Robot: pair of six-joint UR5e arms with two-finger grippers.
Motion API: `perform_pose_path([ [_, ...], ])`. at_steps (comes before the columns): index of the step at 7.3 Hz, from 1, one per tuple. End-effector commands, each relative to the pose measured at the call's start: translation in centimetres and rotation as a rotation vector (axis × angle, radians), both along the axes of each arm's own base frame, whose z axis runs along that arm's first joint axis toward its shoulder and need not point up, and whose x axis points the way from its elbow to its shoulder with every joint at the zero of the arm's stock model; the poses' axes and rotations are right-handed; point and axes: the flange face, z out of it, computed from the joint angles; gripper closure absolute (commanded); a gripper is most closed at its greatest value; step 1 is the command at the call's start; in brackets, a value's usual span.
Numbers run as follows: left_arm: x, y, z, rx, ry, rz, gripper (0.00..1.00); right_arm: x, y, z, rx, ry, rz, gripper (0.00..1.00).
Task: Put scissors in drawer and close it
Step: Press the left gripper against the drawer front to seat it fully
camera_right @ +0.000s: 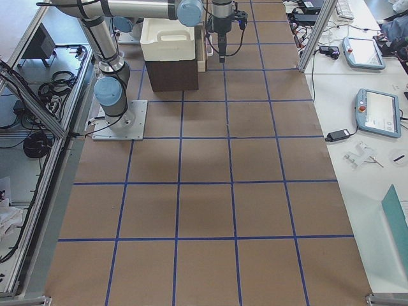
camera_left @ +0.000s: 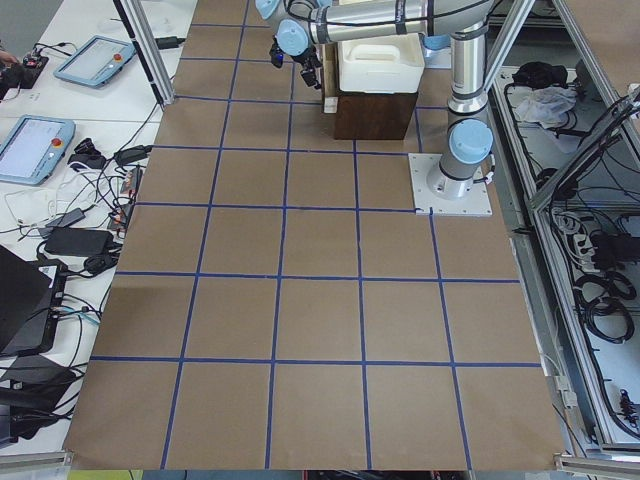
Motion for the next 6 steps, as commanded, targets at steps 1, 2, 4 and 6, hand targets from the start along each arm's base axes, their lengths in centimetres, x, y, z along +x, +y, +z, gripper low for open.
perform_pose_path([
  [1, 0.13, 0.60, -0.10, 0.007, -0.001, 0.000, 0.00, -0.01, 0.00, 0.00, 0.000, 0.001, 0.000, 0.00],
  [2, 0.19, 0.57, -0.09, 0.007, 0.001, 0.002, 0.00, -0.03, 0.00, 0.00, 0.000, 0.003, 0.001, 0.00],
  [4, 0.06, 0.88, -0.22, 0.024, 0.000, 0.001, 0.00, -0.03, 0.02, -0.07, 0.002, 0.003, 0.001, 0.00],
  [6, 0.37, 1.41, -0.63, 0.064, -0.012, 0.002, 0.00, 0.05, 0.03, -0.07, 0.002, 0.003, 0.001, 0.00],
])
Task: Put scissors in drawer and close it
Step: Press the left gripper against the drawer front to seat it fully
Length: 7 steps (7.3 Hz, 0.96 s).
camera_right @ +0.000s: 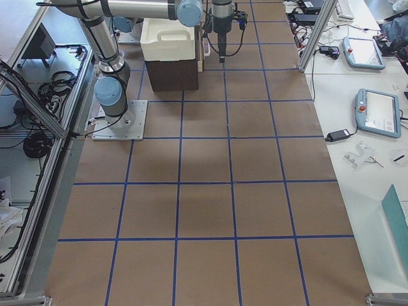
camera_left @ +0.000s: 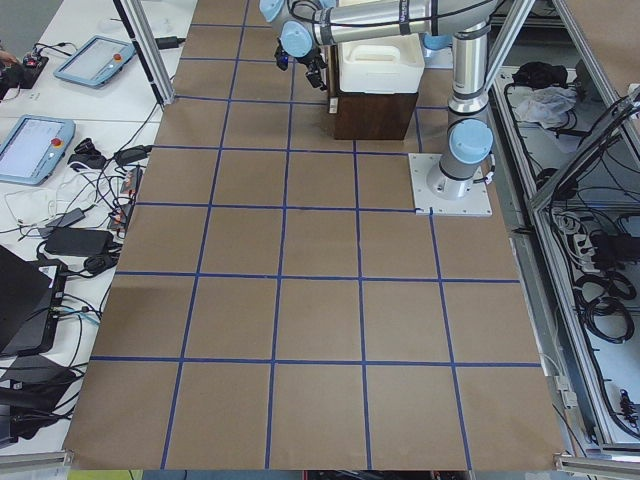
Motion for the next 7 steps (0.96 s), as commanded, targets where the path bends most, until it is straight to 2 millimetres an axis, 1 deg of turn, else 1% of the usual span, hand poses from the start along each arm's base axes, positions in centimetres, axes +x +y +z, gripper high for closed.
perform_pose_path([
  [1, 0.22, 0.42, -0.37, 0.035, -0.009, 0.002, 0.00, 0.03, -0.04, -0.08, 0.001, 0.000, -0.001, 0.00],
  [6, 0.30, 1.20, -0.56, 0.089, -0.021, 0.000, 0.00, -0.04, 0.01, -0.08, 0.001, 0.000, -0.002, 0.00],
  [7, 0.32, 1.26, -0.57, 0.094, -0.021, 0.000, 0.00, -0.06, 0.07, -0.38, 0.008, 0.001, -0.002, 0.00],
])
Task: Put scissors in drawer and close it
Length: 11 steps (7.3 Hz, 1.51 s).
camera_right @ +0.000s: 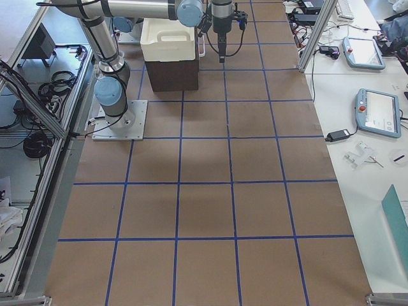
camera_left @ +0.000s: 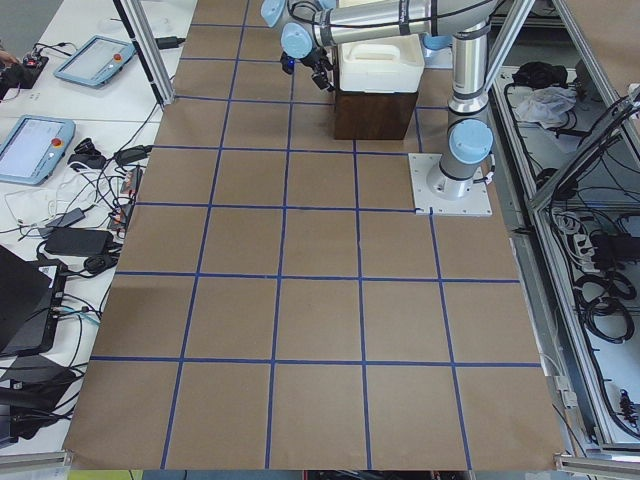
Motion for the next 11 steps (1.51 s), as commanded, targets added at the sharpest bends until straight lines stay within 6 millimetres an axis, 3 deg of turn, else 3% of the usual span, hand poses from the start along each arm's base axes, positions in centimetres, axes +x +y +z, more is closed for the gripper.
perform_pose_path([
  [1, 0.0, 0.2, -0.1, 0.018, -0.006, -0.003, 0.00, 0.0, 0.1, -0.2, 0.004, 0.000, 0.000, 0.00],
  [5, 0.1, -0.1, 0.4, 0.004, -0.009, -0.004, 0.00, -0.1, 0.1, -0.3, 0.006, 0.001, 0.000, 0.00],
  [6, 0.5, -1.2, 2.5, -0.069, -0.019, -0.013, 0.00, 0.0, 0.1, -0.3, 0.006, 0.001, 0.003, 0.00],
  [8, 2.7, -3.8, 9.4, -0.232, -0.050, -0.005, 0.00, 0.1, 0.3, 0.1, -0.002, -0.006, 0.000, 0.00],
  [10, 6.9, -5.1, 14.9, -0.453, -0.079, -0.071, 0.00, 0.6, 1.4, 0.6, -0.014, -0.053, 0.012, 0.00],
  [11, 7.8, -4.3, 17.8, -0.534, -0.078, -0.058, 0.00, 1.3, 1.8, 1.0, -0.024, -0.120, 0.013, 0.00],
])
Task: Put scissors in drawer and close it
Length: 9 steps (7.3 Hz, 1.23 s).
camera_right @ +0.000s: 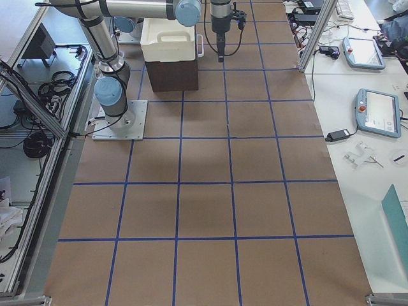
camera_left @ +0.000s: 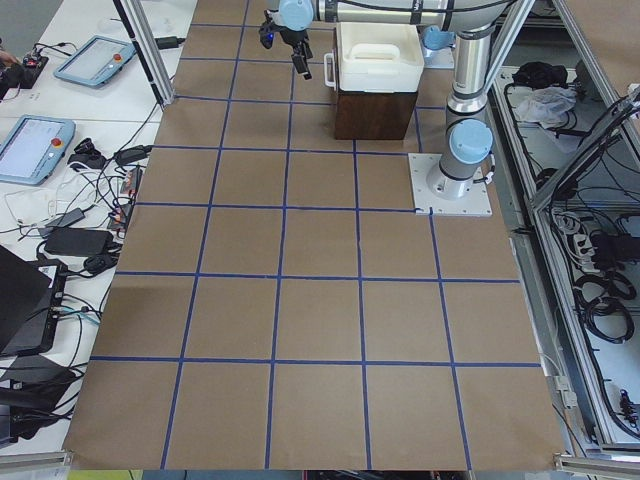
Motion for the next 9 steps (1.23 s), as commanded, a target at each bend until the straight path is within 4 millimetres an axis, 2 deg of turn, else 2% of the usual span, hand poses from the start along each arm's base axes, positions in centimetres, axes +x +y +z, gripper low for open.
perform_pose_path([
  [1, 2.0, 1.2, 6.2, -0.228, 0.005, -0.009, 0.00, 0.8, 0.9, 0.0, -0.002, -0.075, 0.002, 0.00],
  [2, 2.4, 1.5, 7.6, -0.305, 0.011, -0.005, 0.00, 0.8, 1.0, -0.2, 0.001, -0.074, 0.001, 0.00],
  [3, 2.5, 1.7, 8.0, -0.326, 0.019, -0.003, 0.00, 0.8, 1.0, -0.2, 0.001, -0.074, 0.001, 0.00],
  [4, 3.4, 0.9, 8.1, -0.384, 0.012, -0.005, 0.00, 0.7, 1.0, -0.2, 0.001, -0.067, 0.001, 0.00],
  [6, 3.7, 2.8, 6.6, -0.354, 0.015, -0.008, 0.00, 0.7, 0.9, 0.1, -0.015, -0.060, 0.016, 0.00],
  [7, 3.4, 3.4, 6.8, -0.354, 0.017, -0.012, 0.00, 0.9, 0.9, 0.0, -0.009, -0.075, 0.020, 0.00],
  [9, 4.8, 5.2, 8.0, -0.238, -0.054, -0.004, 0.00, 0.9, 1.0, 0.1, -0.006, -0.077, 0.022, 0.00],
])
